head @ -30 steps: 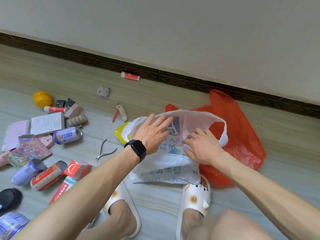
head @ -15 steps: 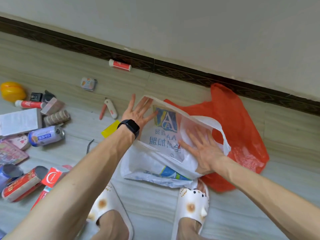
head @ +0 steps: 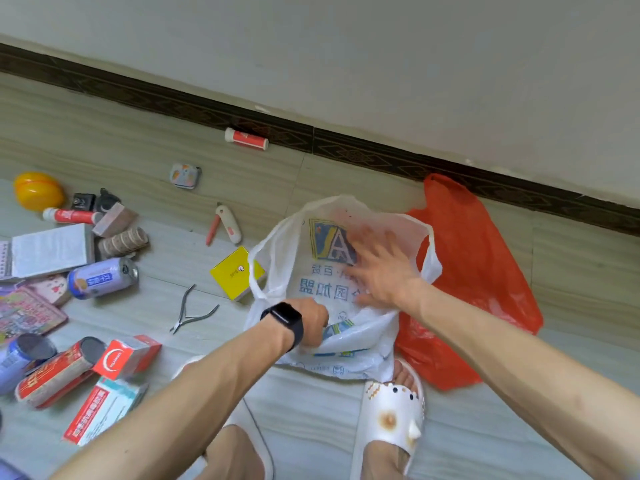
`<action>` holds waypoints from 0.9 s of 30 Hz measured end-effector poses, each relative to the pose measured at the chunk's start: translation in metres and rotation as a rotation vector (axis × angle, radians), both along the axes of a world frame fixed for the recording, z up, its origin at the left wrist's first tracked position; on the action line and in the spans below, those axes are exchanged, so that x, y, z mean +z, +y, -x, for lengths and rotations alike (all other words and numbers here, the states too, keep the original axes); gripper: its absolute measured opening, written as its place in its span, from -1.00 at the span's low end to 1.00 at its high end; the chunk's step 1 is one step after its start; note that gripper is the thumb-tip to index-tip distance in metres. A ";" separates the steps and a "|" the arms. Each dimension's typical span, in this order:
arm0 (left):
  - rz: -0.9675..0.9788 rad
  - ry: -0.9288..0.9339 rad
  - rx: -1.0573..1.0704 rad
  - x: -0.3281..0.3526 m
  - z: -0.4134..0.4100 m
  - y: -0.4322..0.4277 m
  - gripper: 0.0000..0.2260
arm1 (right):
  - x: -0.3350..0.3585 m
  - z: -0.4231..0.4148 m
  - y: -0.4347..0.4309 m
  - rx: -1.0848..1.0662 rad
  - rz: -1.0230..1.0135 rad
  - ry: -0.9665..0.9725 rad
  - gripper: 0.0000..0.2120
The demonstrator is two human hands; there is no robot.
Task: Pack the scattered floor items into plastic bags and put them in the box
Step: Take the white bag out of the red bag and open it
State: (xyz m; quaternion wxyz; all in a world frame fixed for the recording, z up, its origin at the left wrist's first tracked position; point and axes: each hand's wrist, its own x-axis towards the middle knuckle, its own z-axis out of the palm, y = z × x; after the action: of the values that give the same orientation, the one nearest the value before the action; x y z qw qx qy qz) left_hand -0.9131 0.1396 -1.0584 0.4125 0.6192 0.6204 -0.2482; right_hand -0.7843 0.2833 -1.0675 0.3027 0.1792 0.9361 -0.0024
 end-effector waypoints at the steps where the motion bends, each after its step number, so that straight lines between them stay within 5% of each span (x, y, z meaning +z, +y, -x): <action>1: 0.022 0.028 -0.069 -0.003 0.002 -0.008 -0.57 | -0.005 -0.004 0.005 0.005 -0.062 -0.075 -0.19; 4: 0.116 0.178 -0.261 -0.016 0.010 -0.025 -0.28 | -0.008 -0.013 0.023 -0.017 -0.202 -0.177 -0.09; 9: 0.149 0.333 -0.201 -0.007 0.012 -0.006 -0.37 | -0.001 0.004 0.032 -0.170 -0.263 -0.112 -0.33; 13: -0.407 0.247 -0.311 0.019 0.009 0.032 -0.69 | 0.005 0.022 0.015 -0.078 -0.095 0.079 -0.45; 15: -0.527 0.260 -0.319 0.018 0.018 0.048 -0.71 | 0.010 0.021 -0.002 -0.007 0.014 0.080 -0.53; 18: -0.415 0.299 -0.243 0.006 0.035 0.068 -0.60 | 0.006 0.006 -0.026 -0.001 0.137 -0.107 -0.48; 20: -0.286 0.369 -0.133 -0.010 0.051 0.072 -0.33 | 0.001 -0.011 -0.029 0.004 0.145 -0.276 -0.31; 22: -0.289 0.567 -0.139 -0.026 0.070 0.078 -0.17 | 0.000 -0.028 -0.025 -0.034 0.135 -0.351 -0.23; 24: -0.357 0.805 -0.249 -0.032 0.082 0.080 -0.23 | -0.003 -0.041 -0.017 -0.042 0.102 -0.321 -0.26; 27: -0.259 0.529 -0.222 -0.036 0.083 0.088 -0.27 | -0.006 -0.049 0.000 -0.056 0.074 -0.225 -0.23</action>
State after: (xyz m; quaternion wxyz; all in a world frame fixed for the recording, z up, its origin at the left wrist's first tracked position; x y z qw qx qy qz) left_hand -0.9958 0.2271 -1.0942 0.1246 0.6445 0.6612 -0.3633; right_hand -0.7353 0.2832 -1.0736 0.4120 0.1930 0.8901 -0.0254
